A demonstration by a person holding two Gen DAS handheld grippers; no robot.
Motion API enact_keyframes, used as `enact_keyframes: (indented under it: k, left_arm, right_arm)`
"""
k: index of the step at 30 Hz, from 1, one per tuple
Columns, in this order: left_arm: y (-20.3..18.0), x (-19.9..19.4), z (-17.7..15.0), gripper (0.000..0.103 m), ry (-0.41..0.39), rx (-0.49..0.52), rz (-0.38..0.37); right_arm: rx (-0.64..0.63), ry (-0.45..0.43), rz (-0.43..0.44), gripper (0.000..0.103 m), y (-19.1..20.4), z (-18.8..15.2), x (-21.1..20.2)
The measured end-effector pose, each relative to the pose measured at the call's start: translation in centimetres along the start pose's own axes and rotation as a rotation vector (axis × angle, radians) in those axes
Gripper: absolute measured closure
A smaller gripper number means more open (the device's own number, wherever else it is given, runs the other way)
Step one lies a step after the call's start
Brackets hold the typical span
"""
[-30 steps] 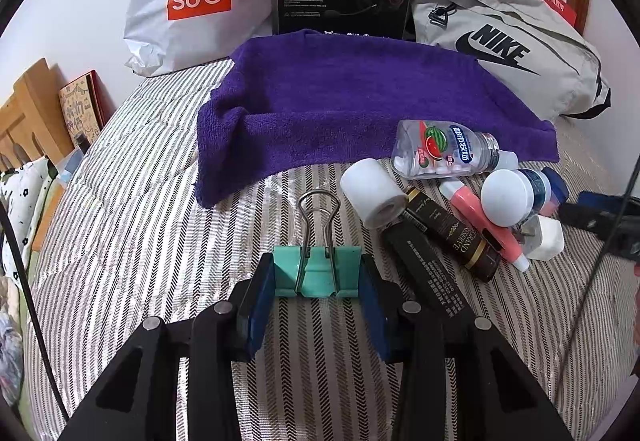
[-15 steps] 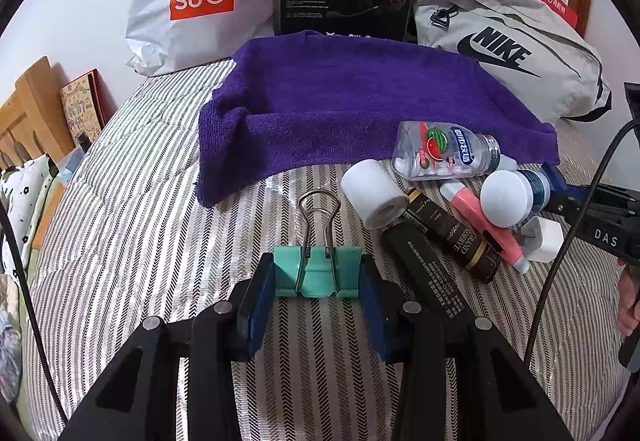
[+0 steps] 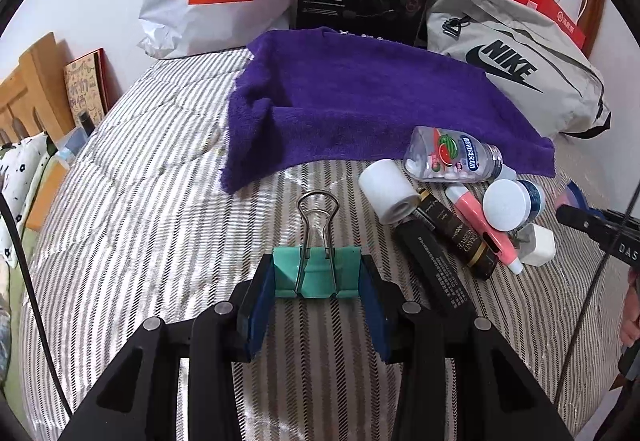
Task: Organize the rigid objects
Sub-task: 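Grasp the blue-capped pink jar with the right gripper while the left carries the clip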
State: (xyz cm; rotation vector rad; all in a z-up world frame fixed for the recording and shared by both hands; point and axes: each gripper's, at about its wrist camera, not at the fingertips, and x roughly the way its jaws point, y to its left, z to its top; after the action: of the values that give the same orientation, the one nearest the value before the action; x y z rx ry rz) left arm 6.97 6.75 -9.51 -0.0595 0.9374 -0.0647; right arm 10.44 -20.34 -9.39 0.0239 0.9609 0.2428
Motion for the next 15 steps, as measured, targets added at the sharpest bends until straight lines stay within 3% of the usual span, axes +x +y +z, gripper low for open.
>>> enact_keyframes:
  k: [15]
  left_arm:
    - [1.4, -3.5, 1.8, 0.064, -0.059, -0.045, -0.017]
  right_arm:
    - [-0.009, -0.036, 0.064, 0.08, 0.9, 0.1, -2.4]
